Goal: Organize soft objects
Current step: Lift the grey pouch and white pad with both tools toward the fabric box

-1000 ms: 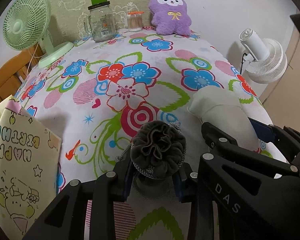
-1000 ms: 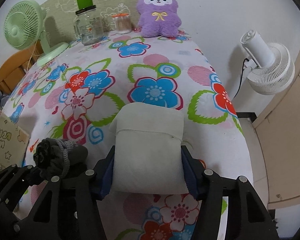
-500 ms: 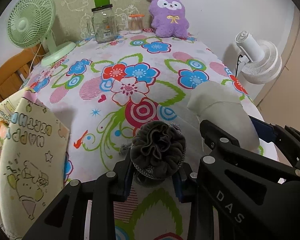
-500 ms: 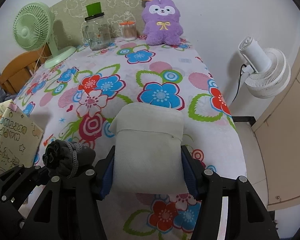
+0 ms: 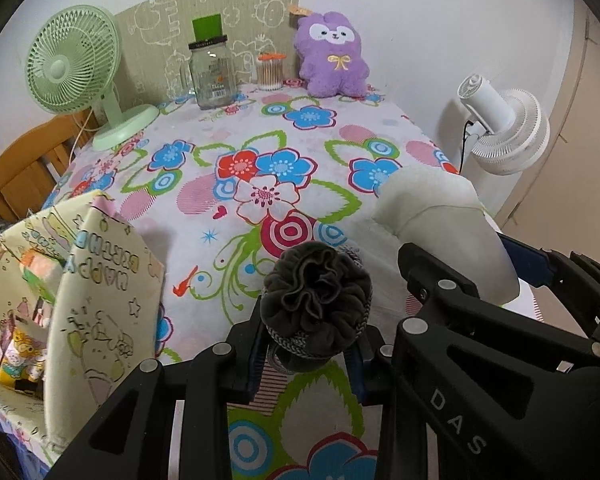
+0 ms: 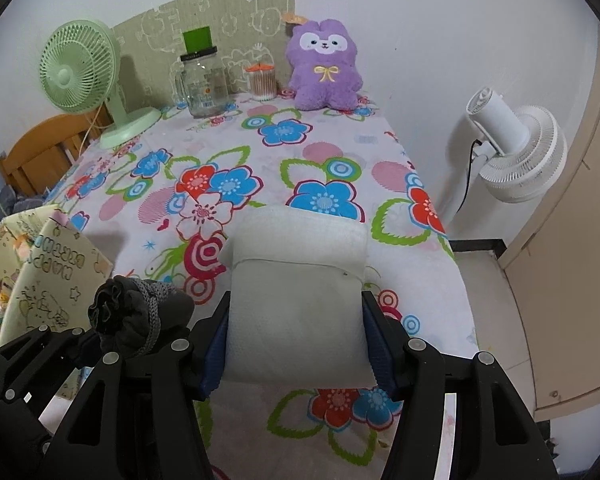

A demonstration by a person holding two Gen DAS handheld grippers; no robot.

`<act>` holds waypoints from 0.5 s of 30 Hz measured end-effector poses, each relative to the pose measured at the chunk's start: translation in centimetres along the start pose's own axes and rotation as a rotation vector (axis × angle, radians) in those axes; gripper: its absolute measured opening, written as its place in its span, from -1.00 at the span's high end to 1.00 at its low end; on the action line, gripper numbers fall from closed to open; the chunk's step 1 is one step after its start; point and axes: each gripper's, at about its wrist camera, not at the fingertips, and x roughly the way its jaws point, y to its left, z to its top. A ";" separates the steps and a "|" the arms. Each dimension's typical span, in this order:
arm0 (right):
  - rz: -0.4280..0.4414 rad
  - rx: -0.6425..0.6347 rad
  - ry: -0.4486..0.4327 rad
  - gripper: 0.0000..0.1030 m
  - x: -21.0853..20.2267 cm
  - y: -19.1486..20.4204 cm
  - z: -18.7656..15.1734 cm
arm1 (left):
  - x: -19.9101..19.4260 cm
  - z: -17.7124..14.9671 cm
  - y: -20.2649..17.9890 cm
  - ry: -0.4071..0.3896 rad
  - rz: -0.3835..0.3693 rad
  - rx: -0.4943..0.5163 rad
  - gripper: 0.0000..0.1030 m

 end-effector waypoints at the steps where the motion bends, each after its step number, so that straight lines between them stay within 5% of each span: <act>1: -0.001 0.000 -0.005 -0.21 -0.3 0.1 0.0 | -0.2 0.0 0.0 -0.004 -0.001 0.001 0.35; 15: -0.017 -0.010 -0.080 -0.21 -5.0 0.9 0.1 | -4.5 0.1 0.3 -0.068 -0.008 0.026 0.35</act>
